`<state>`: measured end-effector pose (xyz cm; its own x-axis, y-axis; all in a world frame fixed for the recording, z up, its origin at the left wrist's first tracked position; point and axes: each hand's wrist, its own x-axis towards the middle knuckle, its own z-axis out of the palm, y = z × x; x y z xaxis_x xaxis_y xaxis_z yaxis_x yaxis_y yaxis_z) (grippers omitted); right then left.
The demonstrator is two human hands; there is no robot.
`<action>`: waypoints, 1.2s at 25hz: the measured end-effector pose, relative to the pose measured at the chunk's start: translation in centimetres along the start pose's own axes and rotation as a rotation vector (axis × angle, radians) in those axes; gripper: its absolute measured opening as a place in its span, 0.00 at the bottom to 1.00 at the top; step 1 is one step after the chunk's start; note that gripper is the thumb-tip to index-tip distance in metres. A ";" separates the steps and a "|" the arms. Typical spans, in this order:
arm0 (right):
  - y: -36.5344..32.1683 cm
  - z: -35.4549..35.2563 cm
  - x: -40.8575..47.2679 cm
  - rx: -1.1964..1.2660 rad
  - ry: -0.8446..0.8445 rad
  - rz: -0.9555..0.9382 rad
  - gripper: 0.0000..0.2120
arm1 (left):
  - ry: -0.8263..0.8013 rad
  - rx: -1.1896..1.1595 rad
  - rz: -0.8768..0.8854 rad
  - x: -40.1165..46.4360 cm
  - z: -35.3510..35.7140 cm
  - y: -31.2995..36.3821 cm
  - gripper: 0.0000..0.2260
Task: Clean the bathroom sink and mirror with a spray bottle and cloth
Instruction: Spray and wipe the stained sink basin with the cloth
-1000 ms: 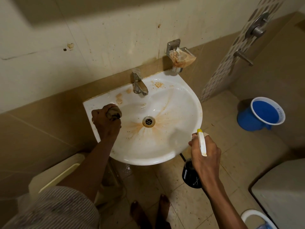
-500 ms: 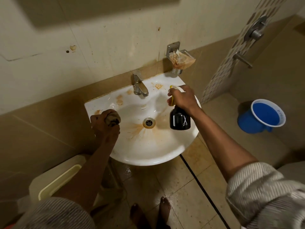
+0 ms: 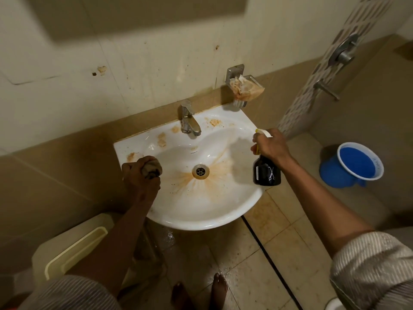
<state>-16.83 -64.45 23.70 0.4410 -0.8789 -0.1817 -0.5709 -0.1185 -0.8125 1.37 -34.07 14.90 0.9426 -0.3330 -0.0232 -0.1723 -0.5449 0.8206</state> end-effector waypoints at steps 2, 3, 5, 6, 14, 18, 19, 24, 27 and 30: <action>0.4 -0.7 -1.2 -0.066 -0.019 -0.020 0.10 | 0.017 -0.004 -0.010 0.0 -0.1 0.3 0.23; 0.7 -1.3 -1.8 -0.105 -0.021 -0.024 0.09 | 0.035 -0.036 -0.022 0.0 -0.2 0.8 0.25; 1.0 -2.4 -3.1 -0.146 -0.004 0.004 0.10 | 0.083 -0.043 -0.061 -0.1 0.1 0.7 0.24; 1.1 -2.9 -3.5 -0.160 -0.001 0.021 0.09 | 0.078 -0.029 -0.056 -0.1 0.1 0.7 0.23; 3.7 -4.5 -7.3 -0.262 -0.154 0.162 0.09 | -0.005 -0.071 -0.070 0.6 0.1 -1.8 0.26; 3.9 -3.9 -11.2 -0.239 -0.302 0.209 0.03 | -0.018 -0.089 -0.076 0.5 -0.3 -1.2 0.27; 4.1 -3.6 -12.0 -0.247 -0.349 0.198 0.03 | -0.015 -0.082 -0.078 0.6 -0.4 -1.3 0.28; 3.6 -0.6 -16.3 -0.276 -0.678 0.118 0.13 | -0.016 -0.135 -0.080 0.8 -0.1 -1.9 0.33; 2.2 2.7 -18.2 -0.254 -0.824 0.024 0.14 | 0.006 -0.107 -0.046 0.2 -0.2 -0.7 0.31; 0.6 5.4 -19.3 -0.174 -0.781 -0.052 0.15 | 0.061 -0.101 -0.057 -0.6 -0.3 0.5 0.24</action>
<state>-21.94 -45.03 23.68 0.7903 -0.3009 -0.5337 -0.6079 -0.2770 -0.7441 0.78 -33.94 15.50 0.9662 -0.2550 -0.0390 -0.0916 -0.4805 0.8722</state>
